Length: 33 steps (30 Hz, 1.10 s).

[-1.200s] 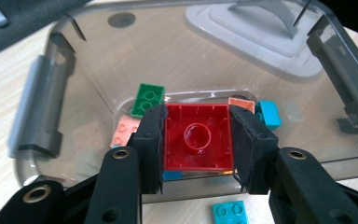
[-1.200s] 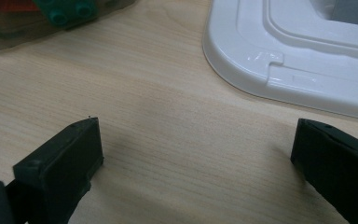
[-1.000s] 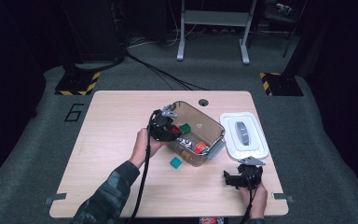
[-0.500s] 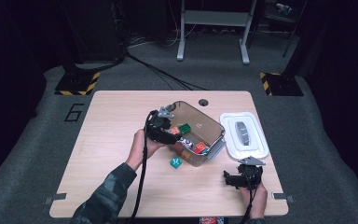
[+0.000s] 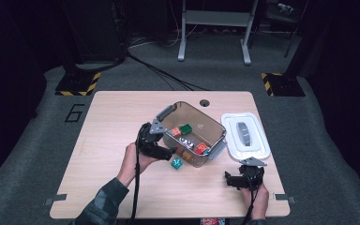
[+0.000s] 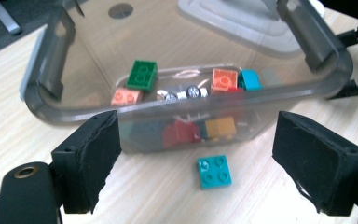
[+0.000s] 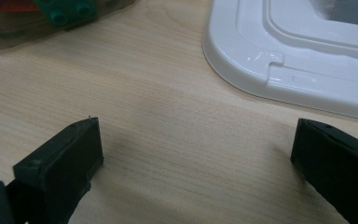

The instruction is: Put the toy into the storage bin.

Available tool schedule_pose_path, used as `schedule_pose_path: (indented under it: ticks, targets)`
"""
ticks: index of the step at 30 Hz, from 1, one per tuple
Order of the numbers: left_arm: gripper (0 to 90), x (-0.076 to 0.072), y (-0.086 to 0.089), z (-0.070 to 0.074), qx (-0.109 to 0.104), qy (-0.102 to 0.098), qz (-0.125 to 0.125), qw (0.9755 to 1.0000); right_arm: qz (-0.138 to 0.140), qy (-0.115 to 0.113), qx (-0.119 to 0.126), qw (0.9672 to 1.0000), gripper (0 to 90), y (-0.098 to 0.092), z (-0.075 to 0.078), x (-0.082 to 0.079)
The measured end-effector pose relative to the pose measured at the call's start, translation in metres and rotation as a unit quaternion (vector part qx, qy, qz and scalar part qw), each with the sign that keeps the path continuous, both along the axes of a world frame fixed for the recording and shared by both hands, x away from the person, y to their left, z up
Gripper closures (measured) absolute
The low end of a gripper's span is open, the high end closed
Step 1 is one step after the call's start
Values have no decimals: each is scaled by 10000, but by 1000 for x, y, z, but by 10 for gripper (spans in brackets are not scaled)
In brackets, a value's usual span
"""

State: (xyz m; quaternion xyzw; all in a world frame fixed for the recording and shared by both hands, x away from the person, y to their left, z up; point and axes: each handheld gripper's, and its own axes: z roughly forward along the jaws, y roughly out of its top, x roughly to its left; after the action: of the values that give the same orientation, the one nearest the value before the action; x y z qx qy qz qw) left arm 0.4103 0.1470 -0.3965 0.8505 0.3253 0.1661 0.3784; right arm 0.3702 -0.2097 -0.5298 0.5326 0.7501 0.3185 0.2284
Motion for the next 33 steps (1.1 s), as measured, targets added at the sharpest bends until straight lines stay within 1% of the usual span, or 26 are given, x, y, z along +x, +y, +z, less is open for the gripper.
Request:
schedule_pose_path:
  ticks: [1, 3, 4, 5, 6, 7, 8, 9, 10, 15, 16, 17, 18, 19, 20, 22, 23, 24, 25, 27, 28, 30, 31, 32, 33]
  targets:
    - [137, 0, 0, 0, 0, 0, 0, 10000, 0, 0, 0, 10000, 17, 0, 0, 0]
    - [126, -2, 3, -8, 22, 85, 4, 10000, -16, -9, -11, 10000, 17, 0, 0, 0]
    - [115, -4, 4, -18, 38, 146, 65, 9999, -15, -9, -11, 10000, 17, 0, 0, 0]
    - [108, -5, 5, -22, 21, 193, 89, 9998, -17, -6, -9, 10000, 17, 0, 0, 0]
    - [101, -5, 5, -22, 21, 193, 89, 9998, -17, -6, -9, 10000, 17, 0, 0, 0]
    - [101, -5, 6, -27, -13, 235, 115, 9997, -16, -7, -11, 10000, 17, 0, 0, 0]
    - [92, -6, 7, -35, -9, 294, 145, 9995, -17, -6, -11, 10000, 17, 0, 0, 0]
    - [87, -6, 7, -35, -9, 294, 145, 9995, -17, -6, -11, 10000, 17, 0, 0, 0]
    - [83, -6, 7, -39, -37, 329, 174, 9993, -17, -8, -12, 10000, 17, 0, 0, 0]
    - [63, -7, 4, -59, 36, 477, 205, 9986, -18, -8, -15, 10000, 17, 0, 0, 0]
    - [58, -7, 3, -64, 16, 543, 203, 9983, -22, -8, -12, 10000, 17, 0, 0, 0]
    - [51, -6, 0, -72, 43, 580, 229, 9980, -22, -8, -12, 10000, 17, 0, 0, 0]
    - [49, -6, -1, -76, 24, 646, 223, 9977, -20, -8, -14, 10000, 17, 0, 0, 0]
    - [46, -6, -1, -76, 24, 646, 223, 9977, -20, -8, -14, 10000, 17, 0, 0, 0]
    - [46, -6, -3, -80, 25, 686, 225, 9974, -22, -8, -13, 10000, 17, 0, 0, 0]
    - [45, -7, -6, -86, 37, 684, 221, 9974, -24, -9, -11, 10000, 17, 0, 0, 0]
    - [46, -7, -8, -90, 38, 739, 188, 9971, -21, -7, -13, 10000, 17, 0, 0, 0]
    - [46, -7, -10, -93, 63, 689, 200, 9974, -21, -7, -13, 10000, 17, 0, 0, 0]
    - [49, -8, -12, -96, 112, 681, 191, 9974, -22, -9, -13, 10000, 17, 0, 0, 0]
    - [52, -7, -16, -101, 141, 740, 155, 9970, -20, -9, -14, 10000, 17, 0, 0, 0]
    - [68, -6, -19, -104, 128, 755, 148, 9970, -23, -8, -12, 10000, 17, 0, 0, 0]
    - [101, -5, -21, -106, 117, 749, 147, 9970, -23, -9, -12, 10000, 17, 0, 0, 0]
    - [135, -5, -21, -106, 117, 749, 147, 9970, -23, -9, -12, 10000, 17, 0, 0, 0]
    - [135, -5, -22, -107, 65, 777, 138, 9969, -24, -8, -10, 10000, 17, 0, 0, 0]
    - [161, -4, -23, -107, 82, 716, 114, 9973, -20, -9, -13, 10000, 17, 0, 0, 0]
